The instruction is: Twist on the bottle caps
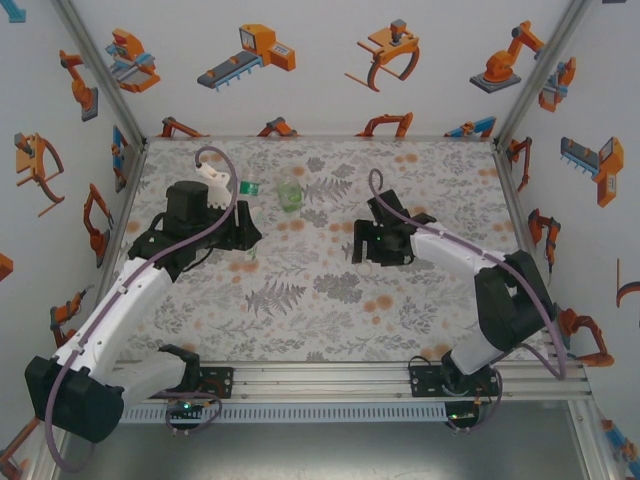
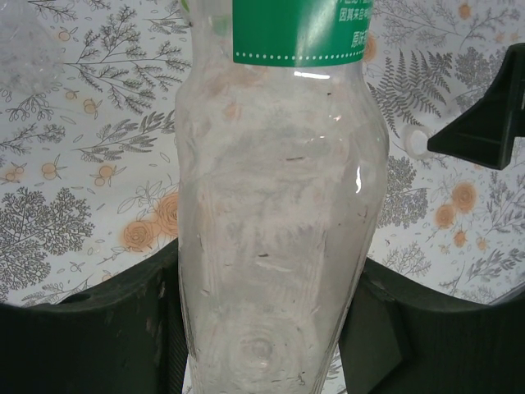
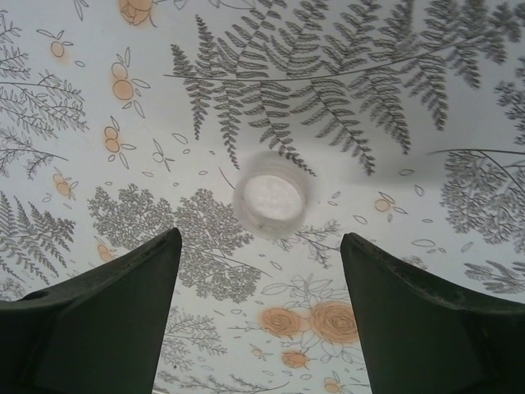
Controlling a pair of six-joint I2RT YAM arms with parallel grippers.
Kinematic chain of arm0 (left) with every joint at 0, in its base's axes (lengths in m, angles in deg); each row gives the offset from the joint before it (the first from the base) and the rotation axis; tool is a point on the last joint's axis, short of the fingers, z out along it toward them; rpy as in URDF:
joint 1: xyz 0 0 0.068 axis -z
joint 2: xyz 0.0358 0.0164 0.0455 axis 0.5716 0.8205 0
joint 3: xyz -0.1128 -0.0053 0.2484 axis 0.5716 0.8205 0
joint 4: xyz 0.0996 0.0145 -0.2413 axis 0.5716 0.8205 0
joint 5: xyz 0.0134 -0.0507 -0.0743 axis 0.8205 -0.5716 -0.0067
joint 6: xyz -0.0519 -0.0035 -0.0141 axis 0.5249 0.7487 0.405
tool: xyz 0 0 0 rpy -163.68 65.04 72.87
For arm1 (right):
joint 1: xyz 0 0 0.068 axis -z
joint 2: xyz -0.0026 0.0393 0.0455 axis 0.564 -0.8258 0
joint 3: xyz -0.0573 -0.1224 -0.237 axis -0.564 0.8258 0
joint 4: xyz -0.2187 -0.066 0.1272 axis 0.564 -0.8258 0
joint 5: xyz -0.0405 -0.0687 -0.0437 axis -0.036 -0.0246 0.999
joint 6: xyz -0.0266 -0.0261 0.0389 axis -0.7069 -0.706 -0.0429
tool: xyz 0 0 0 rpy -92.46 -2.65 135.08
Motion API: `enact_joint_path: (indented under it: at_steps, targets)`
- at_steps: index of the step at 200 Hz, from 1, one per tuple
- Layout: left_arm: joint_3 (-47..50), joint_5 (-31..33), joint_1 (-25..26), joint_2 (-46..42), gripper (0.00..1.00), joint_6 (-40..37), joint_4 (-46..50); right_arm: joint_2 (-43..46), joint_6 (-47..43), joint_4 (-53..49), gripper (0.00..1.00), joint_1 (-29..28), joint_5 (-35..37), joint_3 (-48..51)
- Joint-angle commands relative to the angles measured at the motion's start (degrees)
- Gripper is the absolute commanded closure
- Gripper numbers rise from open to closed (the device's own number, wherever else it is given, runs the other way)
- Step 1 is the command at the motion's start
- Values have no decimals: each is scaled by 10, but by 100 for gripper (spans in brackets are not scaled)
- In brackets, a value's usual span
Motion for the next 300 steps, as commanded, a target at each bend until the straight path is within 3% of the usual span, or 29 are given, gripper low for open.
enact_joint_path:
  at_steps: [1,300]
  targets:
    - [-10,-3,-4,-12,97,-10,0,-19,20,-9,30,-12,-6,-27]
    - [6,12,-12,-43,100,8,3,-80,21,-6,35,-22,-8,-22]
